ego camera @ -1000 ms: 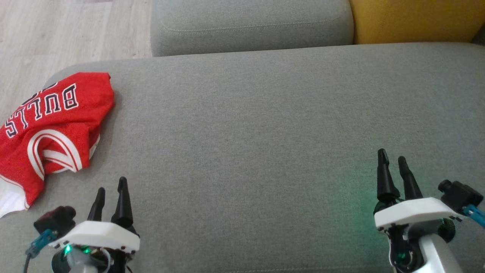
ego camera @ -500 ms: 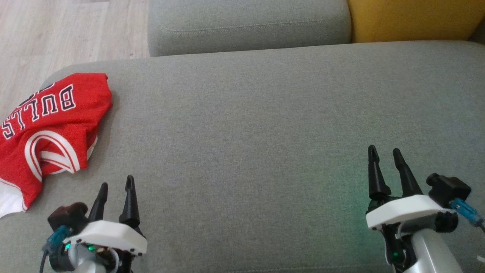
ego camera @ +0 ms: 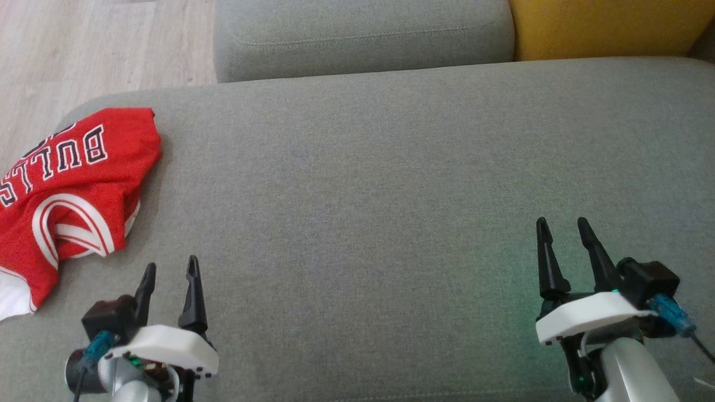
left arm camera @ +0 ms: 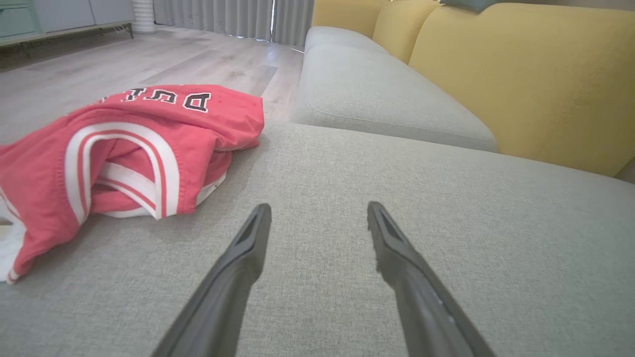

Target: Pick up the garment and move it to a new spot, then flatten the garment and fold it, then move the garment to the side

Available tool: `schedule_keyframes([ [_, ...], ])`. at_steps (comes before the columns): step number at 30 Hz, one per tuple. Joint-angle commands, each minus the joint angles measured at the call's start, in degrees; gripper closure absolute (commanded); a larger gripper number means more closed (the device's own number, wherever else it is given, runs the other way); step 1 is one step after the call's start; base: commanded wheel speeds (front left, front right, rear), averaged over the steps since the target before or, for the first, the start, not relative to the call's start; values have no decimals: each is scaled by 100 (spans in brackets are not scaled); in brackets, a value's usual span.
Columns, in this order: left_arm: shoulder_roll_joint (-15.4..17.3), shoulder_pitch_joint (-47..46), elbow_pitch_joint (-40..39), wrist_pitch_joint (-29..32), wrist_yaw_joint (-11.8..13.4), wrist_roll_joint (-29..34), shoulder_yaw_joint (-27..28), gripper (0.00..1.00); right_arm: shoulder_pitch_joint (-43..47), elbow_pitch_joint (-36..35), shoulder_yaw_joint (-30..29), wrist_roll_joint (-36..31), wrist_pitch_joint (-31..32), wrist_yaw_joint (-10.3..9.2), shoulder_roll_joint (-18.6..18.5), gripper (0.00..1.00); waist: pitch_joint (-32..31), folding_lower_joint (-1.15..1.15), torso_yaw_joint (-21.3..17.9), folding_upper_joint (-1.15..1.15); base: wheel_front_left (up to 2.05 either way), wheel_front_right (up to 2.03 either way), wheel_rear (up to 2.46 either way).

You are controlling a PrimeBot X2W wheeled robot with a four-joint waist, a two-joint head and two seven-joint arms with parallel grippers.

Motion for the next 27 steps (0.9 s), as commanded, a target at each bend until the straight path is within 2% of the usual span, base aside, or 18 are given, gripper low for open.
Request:
schedule_keyframes([
  [1, 69, -303, -189, -91, 28, 176, 171, 0, -323, -164, 105, -164, -106, 40, -7, 0, 3, 0, -6, 0, 0, 0, 0],
  [10, 43, -327, -206, -259, 55, 825, 206, 0, -359, -155, 94, -816, -275, 44, 16, 0, 18, 0, -10, 0, 0, 0, 0],
  [18, 27, -338, -186, -268, 18, 846, 232, 0, -358, -137, 85, -841, -284, 44, 28, 0, 16, 0, 108, 0, 0, 0, 0],
  [22, 21, -338, -194, -268, 24, 814, 279, 0, -353, -155, 173, -840, -284, 44, 34, 0, 14, 0, 254, 0, 0, 0, 0],
  [27, 16, -347, -219, -268, 14, 831, 247, 0, -342, -139, 280, -810, -284, 44, 40, 0, 15, 0, 628, 0, 0, 0, 0],
])
